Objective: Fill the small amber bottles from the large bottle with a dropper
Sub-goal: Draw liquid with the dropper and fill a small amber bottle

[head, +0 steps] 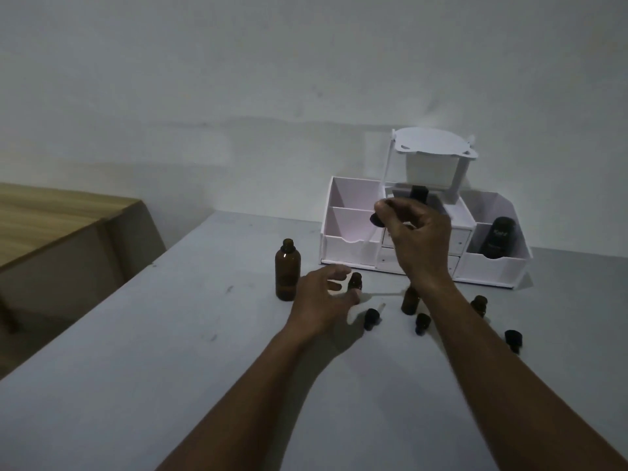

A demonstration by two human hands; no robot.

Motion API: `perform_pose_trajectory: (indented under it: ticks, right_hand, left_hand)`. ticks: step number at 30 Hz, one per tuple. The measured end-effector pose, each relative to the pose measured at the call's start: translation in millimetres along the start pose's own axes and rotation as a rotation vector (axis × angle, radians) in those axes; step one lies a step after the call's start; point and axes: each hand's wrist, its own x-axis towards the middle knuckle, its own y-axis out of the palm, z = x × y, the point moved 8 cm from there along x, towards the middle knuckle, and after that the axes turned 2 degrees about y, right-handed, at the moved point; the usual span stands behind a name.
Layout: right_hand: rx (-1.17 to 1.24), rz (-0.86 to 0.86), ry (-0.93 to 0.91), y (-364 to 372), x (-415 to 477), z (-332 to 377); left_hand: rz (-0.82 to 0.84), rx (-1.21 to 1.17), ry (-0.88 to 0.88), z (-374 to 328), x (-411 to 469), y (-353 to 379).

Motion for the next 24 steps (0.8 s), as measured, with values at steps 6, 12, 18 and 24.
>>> perform_pose_trajectory:
  ticks: [6, 12, 18, 24]
  right_hand:
    - [0.162, -0.048, -0.035, 5.0, 2.4, 32.6]
    - [0.215, -0.043, -0.002, 39.4, 5.7, 38.7]
    - [0.164, -0.015, 0.011, 68.8, 5.4, 27.8]
    - [0.189, 0.041, 0.024, 78.1, 1.4, 28.6]
  left_hand:
    - [-0.143, -0.051, 0.184, -20.2, -19.5, -65.9]
    - [-0.408, -0.062, 0.108, 9.0, -10.0, -128.5]
    - [-0.232, -0.237, -0.086, 57.2, 10.9, -111.8]
    - [-0.122, -0.265, -0.105, 67.9, 15.2, -95.0]
